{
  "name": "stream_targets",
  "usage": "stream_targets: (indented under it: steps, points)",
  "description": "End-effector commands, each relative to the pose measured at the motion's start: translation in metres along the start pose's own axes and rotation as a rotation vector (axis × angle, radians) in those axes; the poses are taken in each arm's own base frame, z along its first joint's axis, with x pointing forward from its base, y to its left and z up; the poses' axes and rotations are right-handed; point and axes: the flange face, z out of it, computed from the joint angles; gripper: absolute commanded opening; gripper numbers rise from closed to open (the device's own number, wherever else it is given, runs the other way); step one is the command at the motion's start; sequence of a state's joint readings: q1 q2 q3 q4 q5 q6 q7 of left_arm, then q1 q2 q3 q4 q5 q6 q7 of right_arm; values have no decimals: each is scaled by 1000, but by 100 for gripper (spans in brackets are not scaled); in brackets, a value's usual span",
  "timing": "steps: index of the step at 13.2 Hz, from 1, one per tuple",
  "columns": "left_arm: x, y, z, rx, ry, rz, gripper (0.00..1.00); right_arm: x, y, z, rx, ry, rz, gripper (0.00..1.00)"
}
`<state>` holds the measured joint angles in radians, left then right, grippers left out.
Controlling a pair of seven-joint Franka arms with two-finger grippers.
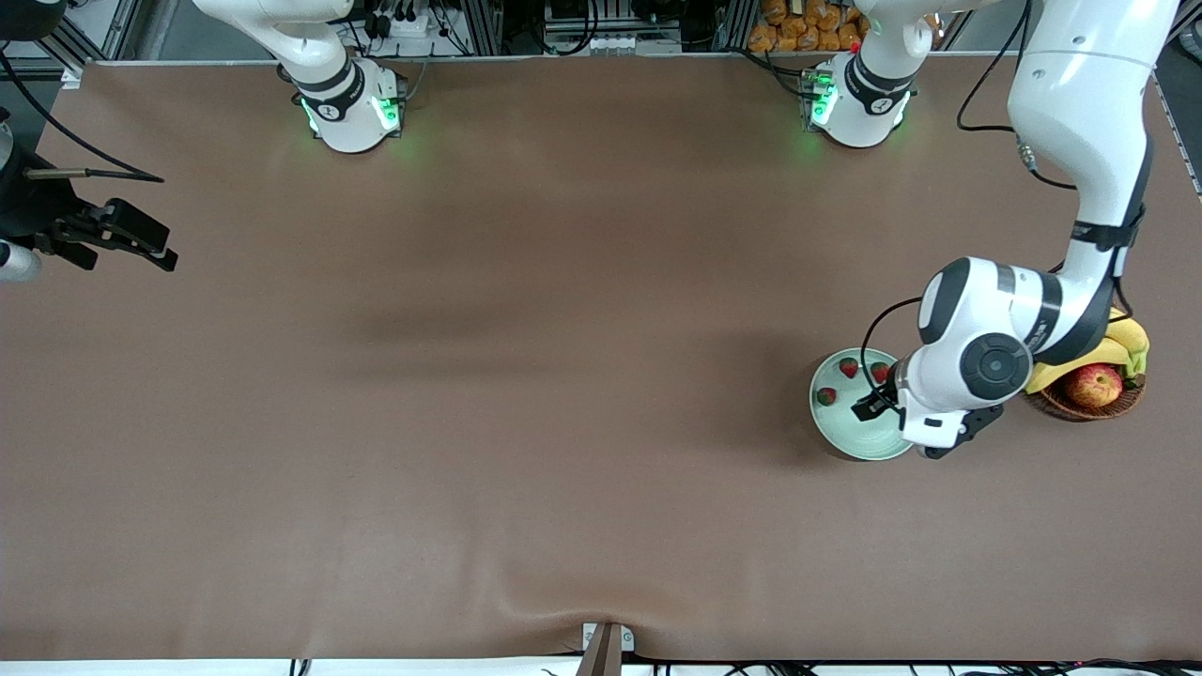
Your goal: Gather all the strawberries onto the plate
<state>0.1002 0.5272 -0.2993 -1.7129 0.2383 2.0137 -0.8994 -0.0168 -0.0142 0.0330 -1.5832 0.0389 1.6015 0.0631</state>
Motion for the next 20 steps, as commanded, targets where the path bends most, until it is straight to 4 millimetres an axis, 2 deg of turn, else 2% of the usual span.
stream_targets:
  steps: [1, 5, 8, 10, 12, 14, 15, 17, 20]
  points:
    - [-14, -8, -68, -11, -22, 24, 100, 1, -1, -5, -17, 4, -14, 100]
    - [-16, -18, -164, -43, -106, 102, 100, 1, 4, -5, -17, 2, -5, 100]
    - [-30, -47, -227, -64, -41, 194, 100, 1, 4, -5, -16, 2, -5, 100]
    - [-45, -60, -260, -84, 7, 239, 100, 1, 4, -4, -16, 1, -5, 100]
    - [-50, -75, -282, -97, 46, 294, 100, 1, 4, -4, -16, 1, -5, 100]
    - [-45, -97, -296, -105, 67, 341, 100, 2, 4, -3, -16, -1, -5, 100]
    - [-52, -109, -311, -123, 89, 408, 100, 2, 4, -3, -16, -1, -5, 100]
    - [-65, -122, -316, -107, 108, 564, 100, 2, 5, -2, -16, -4, -3, 100]
    - [-72, -155, -329, -111, 95, 559, 100, 2, 5, -2, -16, -4, -3, 100]
